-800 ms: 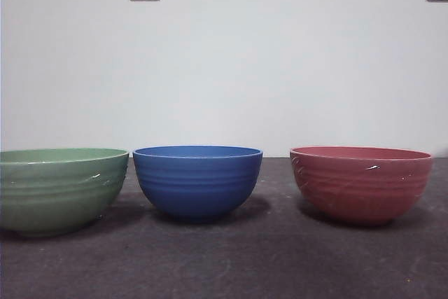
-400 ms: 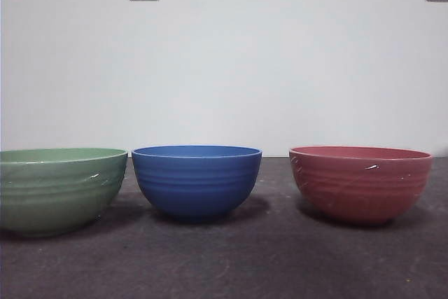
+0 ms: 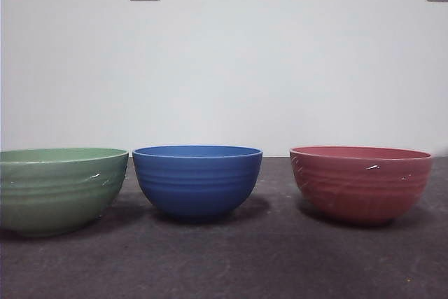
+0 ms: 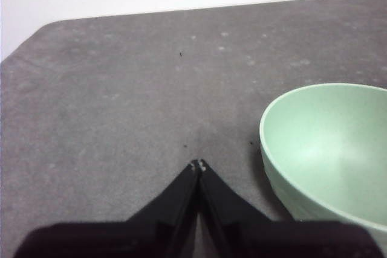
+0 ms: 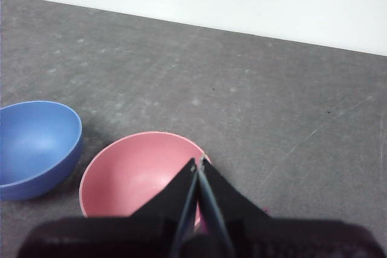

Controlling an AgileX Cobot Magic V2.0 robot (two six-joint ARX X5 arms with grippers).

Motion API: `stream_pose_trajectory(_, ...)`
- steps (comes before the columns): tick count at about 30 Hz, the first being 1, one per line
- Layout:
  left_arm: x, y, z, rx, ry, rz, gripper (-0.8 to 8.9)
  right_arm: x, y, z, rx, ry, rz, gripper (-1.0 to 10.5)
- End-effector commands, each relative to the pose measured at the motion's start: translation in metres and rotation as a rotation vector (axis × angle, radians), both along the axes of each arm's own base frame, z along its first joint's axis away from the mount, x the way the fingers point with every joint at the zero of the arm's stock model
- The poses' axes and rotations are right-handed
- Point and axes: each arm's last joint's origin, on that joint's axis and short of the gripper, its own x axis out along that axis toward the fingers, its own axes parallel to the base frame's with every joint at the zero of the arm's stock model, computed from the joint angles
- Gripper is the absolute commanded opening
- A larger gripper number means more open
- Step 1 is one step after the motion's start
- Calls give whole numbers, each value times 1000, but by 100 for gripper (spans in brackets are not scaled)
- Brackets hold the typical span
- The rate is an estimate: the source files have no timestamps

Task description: Pick up the green bowl on the top,put the green bowl on the left,pick up the red bowl in the middle,put the red bowl on the right

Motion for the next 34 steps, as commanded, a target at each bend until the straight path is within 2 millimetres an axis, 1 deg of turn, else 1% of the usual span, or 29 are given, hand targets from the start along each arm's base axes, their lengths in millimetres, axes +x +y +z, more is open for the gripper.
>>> stream_pose_trajectory(1,0,0,-5,-23,15,8,-3,0,0,-1,-2,-1,-4,4)
stream_pose_trajectory(25,0,0,-5,-23,19,8,-3,0,0,-2,-7,10,-2,4)
stream_pose_trajectory(28,0,0,-5,-23,19,7,-3,-10,-6,-3,-41,-2,-33,4)
stream_pose_trajectory(31,0,0,-5,-23,20,8,-3,-19,-14,-12,-40,-46,-96,4)
stream_pose_trajectory(34,0,0,-5,-23,19,8,-3,-20,-20,-35,-7,-80,-115,4)
